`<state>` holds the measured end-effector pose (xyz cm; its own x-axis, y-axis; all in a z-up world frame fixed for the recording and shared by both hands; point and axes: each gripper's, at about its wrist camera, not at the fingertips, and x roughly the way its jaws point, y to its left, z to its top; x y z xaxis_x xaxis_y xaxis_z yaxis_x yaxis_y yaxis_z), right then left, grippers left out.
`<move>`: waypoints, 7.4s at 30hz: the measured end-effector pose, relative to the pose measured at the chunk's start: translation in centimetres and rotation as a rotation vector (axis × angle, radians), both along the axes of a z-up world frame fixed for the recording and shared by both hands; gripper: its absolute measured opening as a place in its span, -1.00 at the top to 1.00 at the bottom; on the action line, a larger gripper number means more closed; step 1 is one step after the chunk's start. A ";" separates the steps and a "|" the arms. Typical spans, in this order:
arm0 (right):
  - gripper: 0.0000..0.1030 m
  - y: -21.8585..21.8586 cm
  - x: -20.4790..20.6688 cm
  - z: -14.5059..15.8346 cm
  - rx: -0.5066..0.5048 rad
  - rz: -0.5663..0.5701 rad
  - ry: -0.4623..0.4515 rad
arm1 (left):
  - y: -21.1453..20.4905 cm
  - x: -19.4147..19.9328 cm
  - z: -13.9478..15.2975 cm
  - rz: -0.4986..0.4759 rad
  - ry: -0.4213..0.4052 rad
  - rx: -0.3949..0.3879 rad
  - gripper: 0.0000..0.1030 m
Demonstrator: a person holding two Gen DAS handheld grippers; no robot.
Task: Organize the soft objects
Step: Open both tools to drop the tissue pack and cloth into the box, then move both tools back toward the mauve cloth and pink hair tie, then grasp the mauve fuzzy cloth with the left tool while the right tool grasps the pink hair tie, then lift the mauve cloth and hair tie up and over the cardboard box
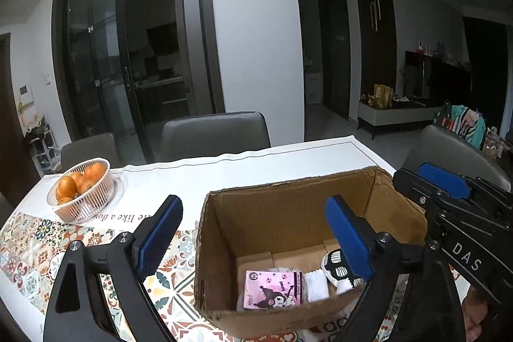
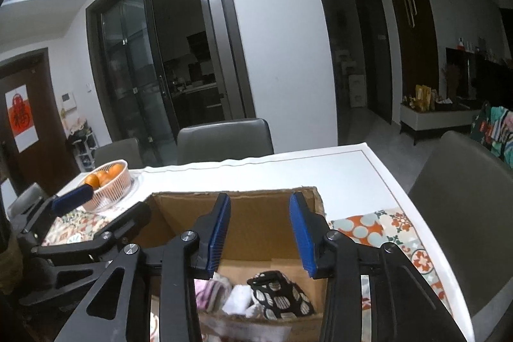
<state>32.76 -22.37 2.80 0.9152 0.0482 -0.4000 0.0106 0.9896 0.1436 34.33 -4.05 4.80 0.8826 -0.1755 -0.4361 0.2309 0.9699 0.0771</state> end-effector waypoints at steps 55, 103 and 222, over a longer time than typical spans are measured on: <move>-0.06 -1.8 -17.1 -1.8 -0.020 -0.044 0.037 | -0.3 -20.7 -3.7 0.052 -0.089 0.032 -0.89; -0.23 -6.4 -13.2 -15.1 -0.048 0.013 0.387 | -7.3 -15.7 -16.1 -0.095 0.342 0.083 -0.78; 0.75 2.4 -17.7 -0.6 0.013 0.078 0.043 | 2.4 -17.8 -0.2 -0.072 0.011 -0.083 0.60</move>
